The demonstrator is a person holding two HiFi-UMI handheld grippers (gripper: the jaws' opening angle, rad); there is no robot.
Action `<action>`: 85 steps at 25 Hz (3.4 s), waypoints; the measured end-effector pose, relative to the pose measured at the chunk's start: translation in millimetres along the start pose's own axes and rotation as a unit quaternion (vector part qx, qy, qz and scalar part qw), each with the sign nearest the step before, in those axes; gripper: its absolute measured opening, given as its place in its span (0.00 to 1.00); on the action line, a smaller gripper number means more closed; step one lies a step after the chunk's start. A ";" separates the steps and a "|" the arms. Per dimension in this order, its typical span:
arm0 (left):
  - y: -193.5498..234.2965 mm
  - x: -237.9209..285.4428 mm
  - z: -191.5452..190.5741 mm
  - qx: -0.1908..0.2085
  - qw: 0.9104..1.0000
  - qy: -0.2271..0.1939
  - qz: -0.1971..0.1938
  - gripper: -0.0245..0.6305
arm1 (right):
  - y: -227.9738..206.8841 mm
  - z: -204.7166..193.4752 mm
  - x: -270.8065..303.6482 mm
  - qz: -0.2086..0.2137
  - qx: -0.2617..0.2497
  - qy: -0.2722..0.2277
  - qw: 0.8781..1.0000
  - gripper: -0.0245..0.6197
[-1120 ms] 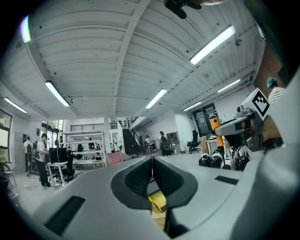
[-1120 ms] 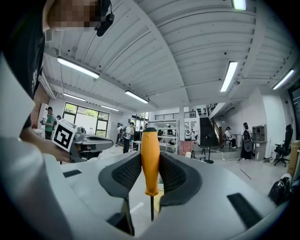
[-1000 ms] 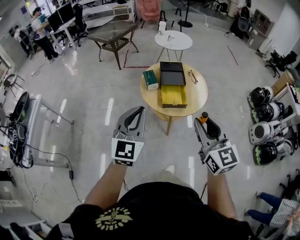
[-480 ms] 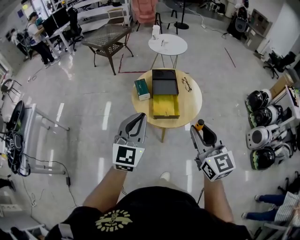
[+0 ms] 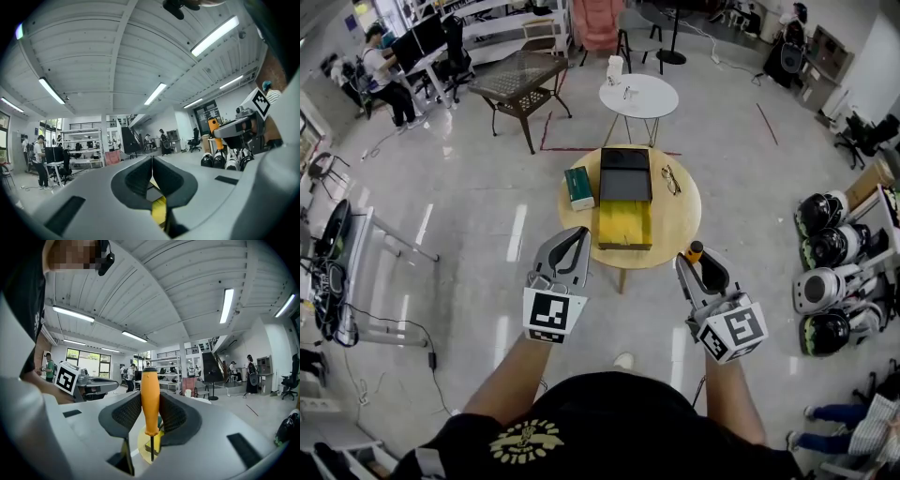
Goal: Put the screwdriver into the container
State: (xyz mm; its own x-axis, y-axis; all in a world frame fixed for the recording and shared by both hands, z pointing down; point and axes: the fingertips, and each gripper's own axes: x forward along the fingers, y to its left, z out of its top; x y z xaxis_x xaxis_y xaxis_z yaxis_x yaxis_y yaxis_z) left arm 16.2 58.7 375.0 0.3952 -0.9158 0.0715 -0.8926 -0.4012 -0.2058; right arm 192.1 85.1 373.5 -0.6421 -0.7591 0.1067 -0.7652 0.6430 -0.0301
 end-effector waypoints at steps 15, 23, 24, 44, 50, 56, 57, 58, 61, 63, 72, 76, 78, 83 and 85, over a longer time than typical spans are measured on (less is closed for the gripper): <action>-10.8 11.2 6.8 0.013 0.999 0.010 0.030 0.07 | -46.8 8.4 -9.7 0.018 -0.005 -0.024 1.000 0.24; -16.3 9.2 3.9 0.009 1.000 0.007 0.019 0.07 | -39.0 1.6 -11.4 0.020 -0.005 -0.019 1.000 0.24; -16.0 9.5 3.2 0.009 1.000 0.007 0.019 0.07 | -38.4 0.5 -10.6 0.020 -0.005 -0.018 1.000 0.24; 72.8 64.3 -27.0 -0.006 0.999 0.021 0.036 0.07 | -51.2 -1.2 89.2 0.017 -0.006 -0.006 1.000 0.24; 92.3 91.8 -35.6 -0.005 0.999 0.029 0.027 0.07 | -65.6 -7.7 121.5 0.013 0.003 0.004 1.000 0.24; 110.7 121.5 -42.3 -0.002 0.999 0.036 0.024 0.07 | -77.3 -12.9 155.9 0.021 0.014 0.008 1.000 0.24; 114.1 125.8 -42.7 -0.002 0.999 0.036 0.023 0.07 | -79.0 -13.2 161.2 0.022 0.014 0.009 1.000 0.24; 117.6 130.3 -43.0 -0.002 0.999 0.037 0.022 0.07 | -81.1 -13.1 166.5 0.022 0.014 0.010 1.000 0.24; 126.1 143.4 -44.9 -0.002 0.999 0.039 0.018 0.07 | -88.4 -11.6 179.6 0.019 0.016 0.012 1.000 0.24; 129.5 151.6 -45.1 -0.003 0.999 0.040 0.014 0.07 | -92.3 -10.9 186.6 0.018 0.018 0.014 1.000 0.24; 146.5 187.8 -49.7 -0.011 0.999 0.038 -0.007 0.07 | -106.7 -11.4 216.9 0.005 0.026 0.026 0.999 0.24; 160.1 201.4 -44.1 -0.012 0.999 0.034 -0.016 0.07 | -109.7 -4.1 231.4 -0.001 0.029 0.027 0.999 0.24; 167.3 207.5 -43.0 -0.012 0.999 0.032 -0.020 0.07 | -109.4 -1.2 240.9 -0.003 0.030 0.027 0.999 0.24; 177.1 225.3 -44.3 -0.008 0.999 0.028 -0.038 0.07 | -112.7 2.4 262.1 -0.011 0.031 0.023 0.999 0.24; 180.9 232.7 -46.5 -0.008 0.999 0.028 -0.044 0.07 | -114.6 2.3 269.8 -0.015 0.032 0.023 0.999 0.24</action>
State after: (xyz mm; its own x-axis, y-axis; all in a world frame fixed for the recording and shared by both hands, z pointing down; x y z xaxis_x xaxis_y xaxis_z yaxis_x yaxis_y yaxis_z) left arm -63.5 -227.8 399.7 0.4604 -0.8761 0.1432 -0.8581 -0.4805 -0.1809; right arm 106.5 -193.6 403.4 -0.6171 -0.7715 0.1549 -0.7865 0.6111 -0.0895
